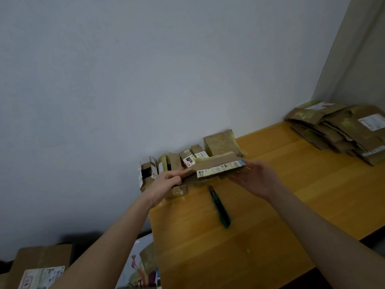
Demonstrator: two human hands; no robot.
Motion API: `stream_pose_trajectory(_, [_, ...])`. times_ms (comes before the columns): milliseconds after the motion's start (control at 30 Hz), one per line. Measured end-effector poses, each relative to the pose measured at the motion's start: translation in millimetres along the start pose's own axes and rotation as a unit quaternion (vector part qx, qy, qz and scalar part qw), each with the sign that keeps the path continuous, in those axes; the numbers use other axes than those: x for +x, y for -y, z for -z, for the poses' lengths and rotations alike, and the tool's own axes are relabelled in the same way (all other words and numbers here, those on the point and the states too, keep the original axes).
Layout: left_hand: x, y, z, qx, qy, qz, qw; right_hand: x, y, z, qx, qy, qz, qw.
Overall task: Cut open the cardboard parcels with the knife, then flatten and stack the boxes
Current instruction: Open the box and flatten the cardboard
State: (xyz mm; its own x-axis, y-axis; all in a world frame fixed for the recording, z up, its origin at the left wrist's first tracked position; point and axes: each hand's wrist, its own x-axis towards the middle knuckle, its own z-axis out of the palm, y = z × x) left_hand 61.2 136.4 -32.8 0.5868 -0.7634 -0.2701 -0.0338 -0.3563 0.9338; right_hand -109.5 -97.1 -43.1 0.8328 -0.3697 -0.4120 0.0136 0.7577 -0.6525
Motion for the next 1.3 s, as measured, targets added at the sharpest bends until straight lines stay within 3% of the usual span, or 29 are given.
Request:
stream_pose_trajectory(67, [-2.2,-5.5,1.2,0.075,0.009,-0.013,0.997,2.7,-0.3,5.9,-0.026,-0.025,-0.024,0.999])
stream_pose_trajectory(167, [-4.9,-10.9,-5.3,0.177,0.065,-0.022,0.982,11.0,-11.1,-0.9,-0.215,-0.080,-0.024,0.973])
stream_pose_trajectory(233, [-3.2,-7.5,-12.2,0.187,0.012,-0.044,0.981,19.2,-21.3,-3.0,-0.260,-0.135,-0.011,0.956])
stream_pose_trajectory(333, [0.4,11.9,-14.5,0.078,-0.180,0.011,0.980,23.9,-34.8,-2.6,-0.260,-0.145,-0.017,0.955])
stream_pose_trajectory(400, [1.3,32.1,-10.8,-0.071,-0.181,0.106,0.975,25.0,-45.6,-0.7,-0.264,-0.128,-0.029,0.956])
stream_pose_trajectory(467, [-1.6,51.3,-13.8,-0.118,-0.159,0.165,0.966,25.0,-61.5,-0.4,-0.322,-0.122,-0.037,0.938])
stream_pose_trajectory(700, [-15.7,133.9,-29.6,-0.072,-0.246,0.290,0.922,38.8,-130.0,27.8,-0.598,-0.218,0.014,0.771])
stream_pose_trajectory(900, [-20.7,173.3,-59.6,0.124,-0.250,0.309,0.909,51.4,-182.4,41.4,-0.690,-0.122,0.044,0.712])
stream_pose_trajectory(1000, [-25.1,186.5,-74.0,0.350,-0.235,0.195,0.885,60.6,-205.9,41.7,-0.779,-0.022,0.138,0.611])
stream_pose_trajectory(1133, [-17.8,215.2,-83.0,0.530,-0.089,0.021,0.843,75.7,-231.1,37.7,-0.875,0.094,0.088,0.467])
stream_pose_trajectory(1300, [-9.9,245.2,-88.4,0.563,-0.058,0.008,0.824,88.5,-255.4,51.2,-0.898,0.095,0.082,0.421])
